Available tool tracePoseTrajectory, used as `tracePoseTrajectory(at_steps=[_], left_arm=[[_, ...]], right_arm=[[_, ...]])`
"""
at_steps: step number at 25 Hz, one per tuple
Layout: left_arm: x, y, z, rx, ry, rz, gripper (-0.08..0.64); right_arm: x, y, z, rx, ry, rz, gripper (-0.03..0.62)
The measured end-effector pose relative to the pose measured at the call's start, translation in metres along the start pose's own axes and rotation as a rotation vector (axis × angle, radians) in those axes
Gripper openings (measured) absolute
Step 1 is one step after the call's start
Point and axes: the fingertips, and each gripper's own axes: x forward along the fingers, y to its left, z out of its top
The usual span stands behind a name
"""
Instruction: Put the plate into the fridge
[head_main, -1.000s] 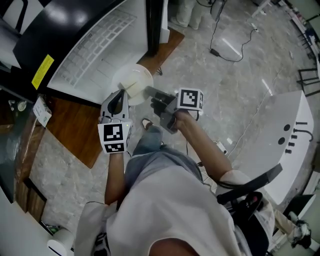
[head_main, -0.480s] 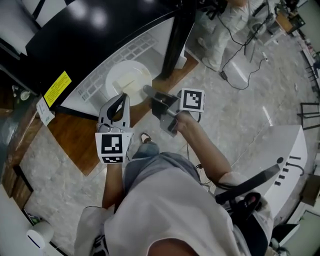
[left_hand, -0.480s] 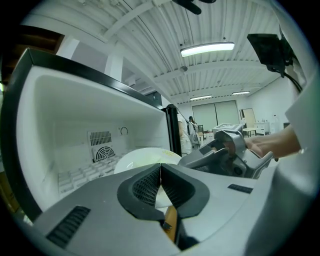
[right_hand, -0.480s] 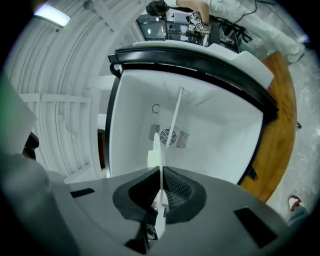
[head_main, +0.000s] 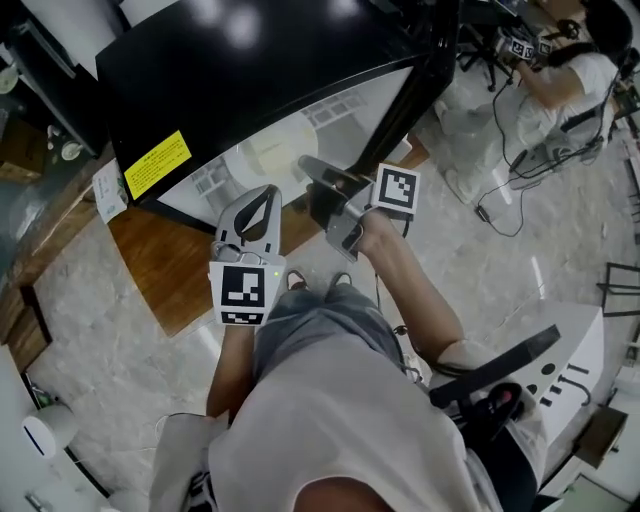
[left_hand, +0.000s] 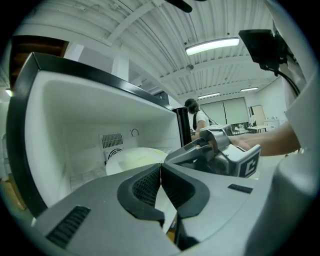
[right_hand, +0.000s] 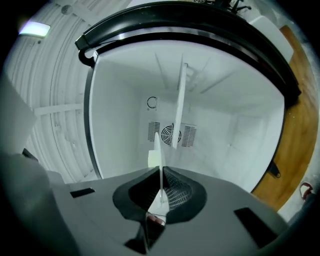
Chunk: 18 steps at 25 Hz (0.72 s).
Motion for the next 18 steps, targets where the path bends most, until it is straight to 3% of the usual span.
tracePoseTrajectory(at_steps=[9,18], left_arm=[[0.028,-0.007,-0.015,-0.018,0.043,0.043,0.02],[0.042,-0.007,-0.024,-0.027,0.068,0.096,0.02]], right_arm=[[0.018,-0.015,0.014,0.07,0.017,-0.044,0.025],[0.027,-0.011,0.015,0.138,0.07,-0.031,0.026]])
